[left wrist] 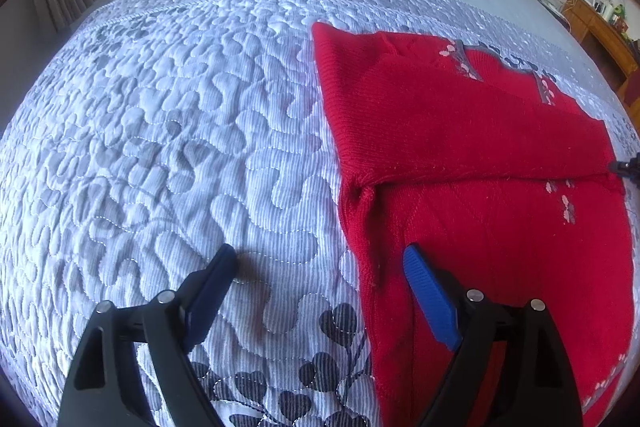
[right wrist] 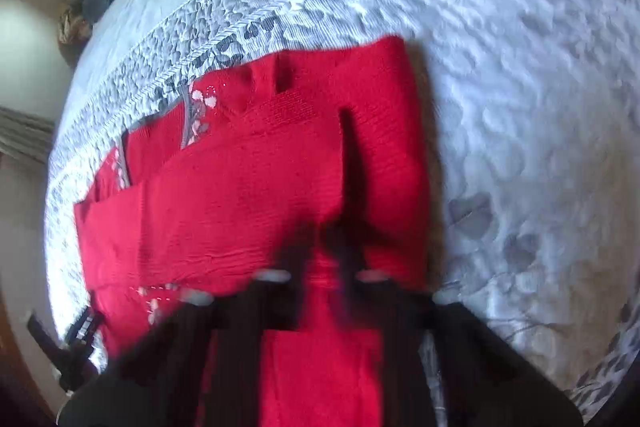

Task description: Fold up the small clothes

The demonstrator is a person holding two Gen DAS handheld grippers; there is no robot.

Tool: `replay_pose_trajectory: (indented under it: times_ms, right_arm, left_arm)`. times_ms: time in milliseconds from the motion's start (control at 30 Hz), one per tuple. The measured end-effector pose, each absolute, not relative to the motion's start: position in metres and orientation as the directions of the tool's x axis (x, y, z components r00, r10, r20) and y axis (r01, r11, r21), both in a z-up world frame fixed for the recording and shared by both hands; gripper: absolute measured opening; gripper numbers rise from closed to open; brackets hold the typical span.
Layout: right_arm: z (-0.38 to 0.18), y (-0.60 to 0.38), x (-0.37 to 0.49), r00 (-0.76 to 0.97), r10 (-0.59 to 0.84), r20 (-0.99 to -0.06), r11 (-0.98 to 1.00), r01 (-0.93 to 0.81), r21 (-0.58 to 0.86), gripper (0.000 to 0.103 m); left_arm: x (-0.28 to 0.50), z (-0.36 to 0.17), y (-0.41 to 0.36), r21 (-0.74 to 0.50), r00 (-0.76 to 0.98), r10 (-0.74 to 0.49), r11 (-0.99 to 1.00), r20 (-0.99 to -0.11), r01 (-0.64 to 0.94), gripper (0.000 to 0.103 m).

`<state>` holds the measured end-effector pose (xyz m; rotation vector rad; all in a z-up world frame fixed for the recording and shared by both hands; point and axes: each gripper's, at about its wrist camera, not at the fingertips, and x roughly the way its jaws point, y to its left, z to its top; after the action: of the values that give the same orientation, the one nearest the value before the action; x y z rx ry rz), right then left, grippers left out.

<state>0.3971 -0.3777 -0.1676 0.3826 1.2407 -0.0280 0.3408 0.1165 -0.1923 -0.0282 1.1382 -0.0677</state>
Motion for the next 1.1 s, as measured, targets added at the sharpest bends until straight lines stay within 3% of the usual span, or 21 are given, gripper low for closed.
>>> replay_pose_trajectory:
  times_ms: [133,400,500,633,733,867,933,1000,1100]
  right_arm:
    - [-0.166,-0.385,0.399,0.295,-0.01,-0.955,0.957,0.281,0.077,0.0]
    - [-0.144,-0.353,0.379,0.387,0.091,-0.917,0.971,0.171,0.169,0.006]
    - [-0.135,-0.321,0.383,0.391,0.176,-0.903,0.971,0.082,0.225,0.014]
    - [-0.157,-0.296,0.398,0.318,0.181,-0.931,0.976,0.06,0.21,0.014]
    - [-0.189,-0.301,0.4,0.242,0.124,-0.962,0.983,0.105,0.153,0.008]
    - [-0.191,-0.309,0.397,0.263,0.17,-0.95,0.97,0.123,0.208,0.008]
    - [-0.18,-0.312,0.392,0.276,0.172,-0.946,0.966,0.139,0.216,0.014]
    - [-0.167,-0.309,0.375,0.304,0.15,-0.941,0.973,0.126,0.195,0.027]
    - [-0.163,-0.3,0.333,0.316,0.2,-0.928,0.97,0.073,0.234,0.027]
  left_arm:
    - [0.341,-0.193,0.116,-0.054,0.418,-0.066,0.998,-0.906,0.041,0.088]
    - [0.341,-0.192,0.116,-0.068,0.411,-0.074,0.997,-0.909,0.031,0.088]
    - [0.34,-0.19,0.116,-0.085,0.409,-0.088,0.996,-0.908,0.026,0.088]
    - [0.339,-0.189,0.114,-0.08,0.407,-0.089,0.996,-0.909,0.039,0.088]
    - [0.34,-0.19,0.115,-0.087,0.404,-0.095,0.995,-0.91,0.038,0.088]
    - [0.339,-0.191,0.114,-0.079,0.402,-0.088,0.996,-0.911,0.039,0.088]
    - [0.338,-0.19,0.111,-0.073,0.399,-0.085,0.996,-0.913,0.046,0.088]
    - [0.338,-0.189,0.11,-0.087,0.396,-0.1,0.995,-0.913,0.051,0.088]
    - [0.336,-0.189,0.107,-0.098,0.387,-0.112,0.994,-0.915,0.056,0.088]
